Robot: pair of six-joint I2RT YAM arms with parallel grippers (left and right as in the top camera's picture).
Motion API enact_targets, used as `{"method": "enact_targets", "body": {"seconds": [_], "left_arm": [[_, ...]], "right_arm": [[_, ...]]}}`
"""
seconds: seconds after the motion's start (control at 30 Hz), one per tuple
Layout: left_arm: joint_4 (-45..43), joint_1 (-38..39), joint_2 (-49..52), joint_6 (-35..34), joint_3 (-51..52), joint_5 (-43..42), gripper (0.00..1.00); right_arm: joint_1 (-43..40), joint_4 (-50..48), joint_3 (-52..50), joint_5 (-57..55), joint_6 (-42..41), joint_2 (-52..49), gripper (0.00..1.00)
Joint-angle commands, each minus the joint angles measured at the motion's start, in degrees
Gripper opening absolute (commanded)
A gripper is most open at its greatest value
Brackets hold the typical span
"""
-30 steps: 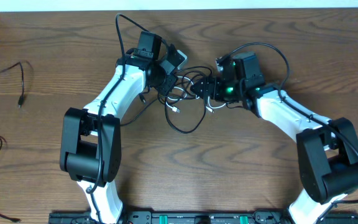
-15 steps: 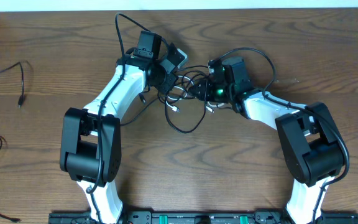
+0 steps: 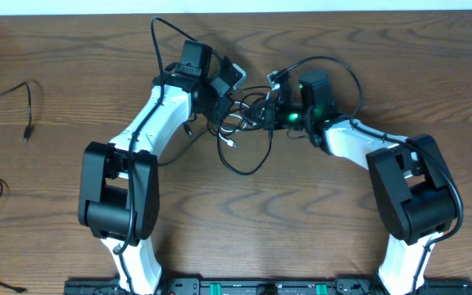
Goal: Untangle cables
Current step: 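Pull the white cable out to the upper right with the right gripper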
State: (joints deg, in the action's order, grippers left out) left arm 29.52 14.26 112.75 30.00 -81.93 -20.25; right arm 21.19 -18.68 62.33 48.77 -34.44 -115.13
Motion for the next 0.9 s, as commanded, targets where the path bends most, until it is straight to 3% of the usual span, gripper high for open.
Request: {"method": "enact_targets", "body": {"seconds": [0.0,0.27,0.6,0.87], "left_arm": [[-0.09,-1.86,0.31,-0.28,0.17,0.37,0.08],[-0.07,-4.87,0.31,-0.31,0.17,0.35,0.08],[-0.07,-5.09,0.31,-0.31,0.17,0.37,0.08],[-0.02,-5.09,0.31,-0.31,0.17,0.37,0.07]], "right_arm": [[-3.21,-3.3,0.22,14.86,-3.98,0.0,0.01],[-10.99,-15.08,0.22,29.77,-20.76,0.0,0.01],[-20.48,-33.66,0.22,31.58,-39.04,0.0,0.01],[-30.05,-55.32,0.22,32.0,-58.03,0.0,0.01]]}}
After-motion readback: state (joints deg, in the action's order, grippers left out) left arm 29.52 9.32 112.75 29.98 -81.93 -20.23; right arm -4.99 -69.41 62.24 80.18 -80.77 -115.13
